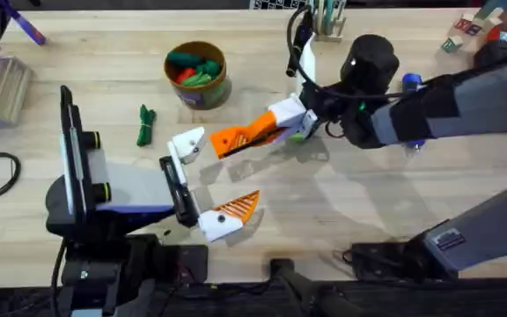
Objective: Pick up the gripper from the table and insert it into the empty holder that is missing its gripper. Then pick up a screw, insert it into the mounting hole, and use the screwdriver to tighten it. Finally, clean up the table by picking up the vegetable and placing it into the bucket.
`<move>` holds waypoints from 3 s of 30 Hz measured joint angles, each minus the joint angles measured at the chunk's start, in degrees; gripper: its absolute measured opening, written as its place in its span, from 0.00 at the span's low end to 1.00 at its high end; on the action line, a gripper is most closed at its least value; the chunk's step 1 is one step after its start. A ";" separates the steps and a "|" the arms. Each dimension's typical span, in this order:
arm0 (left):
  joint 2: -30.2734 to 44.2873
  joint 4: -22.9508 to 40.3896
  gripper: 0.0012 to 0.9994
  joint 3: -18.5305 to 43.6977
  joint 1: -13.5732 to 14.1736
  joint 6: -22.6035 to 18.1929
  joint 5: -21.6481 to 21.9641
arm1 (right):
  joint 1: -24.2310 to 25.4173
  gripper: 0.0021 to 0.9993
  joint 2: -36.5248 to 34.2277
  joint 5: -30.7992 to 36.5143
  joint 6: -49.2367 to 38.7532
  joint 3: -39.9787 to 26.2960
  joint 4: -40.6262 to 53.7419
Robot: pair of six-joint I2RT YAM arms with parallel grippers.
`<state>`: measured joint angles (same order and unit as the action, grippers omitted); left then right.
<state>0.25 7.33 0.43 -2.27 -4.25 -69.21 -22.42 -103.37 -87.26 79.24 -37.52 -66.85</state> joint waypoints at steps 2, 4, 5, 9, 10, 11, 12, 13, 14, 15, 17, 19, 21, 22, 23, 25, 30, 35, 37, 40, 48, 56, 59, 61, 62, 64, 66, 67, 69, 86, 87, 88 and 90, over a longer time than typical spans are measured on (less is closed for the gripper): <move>0.00 0.02 0.99 0.00 0.00 0.00 0.00 | -0.44 0.01 -0.02 0.00 -0.17 -0.02 -0.04; 0.01 0.00 0.99 0.00 -0.01 0.00 0.00 | -0.87 0.01 -0.02 0.00 -0.24 -0.04 -0.03; 0.00 0.00 0.99 0.00 0.00 0.00 0.00 | -1.08 0.01 -0.01 0.01 -0.26 -0.04 -0.04; 0.00 0.00 0.99 0.00 0.00 0.00 0.00 | -1.74 0.01 -0.02 0.00 -0.41 -0.04 0.00; 0.00 0.02 0.99 0.00 -0.01 -0.01 0.00 | -1.83 0.01 -0.01 0.00 -0.43 -0.04 0.02; 0.00 0.01 0.99 0.00 -0.01 0.00 0.00 | -1.84 0.01 -0.02 0.01 -0.43 -0.04 0.02; 0.00 0.00 0.99 0.00 -0.02 0.00 0.00 | -1.83 0.01 -0.02 0.00 -0.43 -0.04 0.02; 0.00 0.02 0.99 0.00 -0.02 0.00 0.00 | -1.83 0.01 -0.02 0.02 -0.43 -0.04 0.02; 0.00 0.02 0.99 0.00 -0.02 0.00 0.00 | -1.83 0.01 -0.02 0.01 -0.43 -0.04 0.02; 0.00 0.00 0.99 0.00 0.00 0.00 0.00 | -1.83 0.01 -0.02 0.00 -0.43 -0.04 0.02; 0.00 0.01 0.99 0.00 -0.02 0.00 0.00 | -1.83 0.01 -0.01 0.00 -0.43 -0.04 0.02; 0.00 0.02 0.99 0.00 -0.02 0.00 0.00 | -1.85 0.01 0.00 0.00 -0.43 -0.04 0.04; 0.00 0.00 0.99 0.00 -0.02 0.00 0.00 | -1.90 0.01 0.00 0.00 -0.43 -0.04 0.21; 0.00 0.02 0.99 0.00 -0.02 0.00 0.00 | -1.96 0.01 0.00 0.00 -0.43 -0.04 0.31; 0.00 0.01 0.99 0.00 0.00 0.00 0.00 | -2.09 0.01 -0.02 0.00 -0.43 -0.04 0.36; 0.00 0.00 0.99 0.00 0.00 0.00 0.00 | -2.33 0.01 0.00 0.00 -0.43 -0.04 0.39; 0.00 0.01 0.99 0.00 -0.02 0.00 0.00 | -2.58 0.01 -0.02 0.00 -0.43 -0.42 2.78; 0.00 0.02 0.99 0.00 0.00 0.00 0.00 | -2.69 0.01 -0.02 0.00 -0.46 -1.15 2.82; 0.01 0.01 0.99 0.00 -0.02 -0.01 0.00 | -2.79 0.01 -0.01 0.01 -0.46 -1.37 2.82; 0.00 0.00 0.99 0.00 -0.02 0.00 0.00 | -2.93 0.01 0.00 0.00 -0.46 -1.67 2.84; 0.00 0.01 0.99 0.00 -0.01 0.00 0.00 | -3.04 0.01 -1.06 0.01 -0.43 -2.07 2.75; 0.00 0.02 0.99 0.00 -0.01 0.00 0.00 | -4.51 0.01 -3.15 0.00 -1.28 -2.71 2.79; 0.00 0.00 0.99 0.00 -0.02 0.00 0.04 | -4.57 0.01 -3.13 0.00 -1.55 -3.38 2.67; 0.00 0.00 0.99 0.00 -0.02 0.00 0.05 | -4.57 0.01 -3.13 0.00 -1.70 -3.48 2.60; 0.00 0.00 0.99 0.00 -0.02 -0.01 0.07 | -4.57 0.01 -3.15 0.00 -1.70 -3.50 2.60; 0.00 0.00 0.99 0.00 -0.02 0.00 0.07 | -4.57 0.01 -3.15 0.00 -1.70 -3.50 2.60; 0.00 0.00 0.99 0.00 -0.02 0.00 0.07 | -4.57 0.01 -3.15 0.00 -1.70 -3.50 2.60; 0.00 0.00 0.99 0.00 -0.02 0.00 0.07 | -4.57 0.01 -3.14 0.00 -1.71 -3.50 2.60; 0.00 0.00 0.99 0.00 -0.02 0.00 0.07 | -4.57 0.01 -3.15 0.00 -1.70 -3.50 2.60; 0.00 0.00 0.99 0.00 -0.02 -0.04 0.00 | -4.57 0.01 -1.95 0.00 -1.70 -3.58 1.68; 0.00 0.00 0.99 0.00 0.00 -0.04 0.00 | -4.57 0.01 -1.95 0.00 -1.70 -3.58 1.68; 0.00 0.00 0.99 0.00 -0.02 -0.04 -0.01 | -4.57 0.01 -1.95 0.00 -1.70 -3.58 1.68; 0.00 0.00 0.99 0.00 -0.02 -0.04 -0.02 | -4.57 0.01 -1.95 0.00 -1.72 -3.58 1.68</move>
<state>0.25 7.33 0.43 -2.28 -4.29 -69.23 -26.98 -105.32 -87.26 77.52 -41.10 -65.17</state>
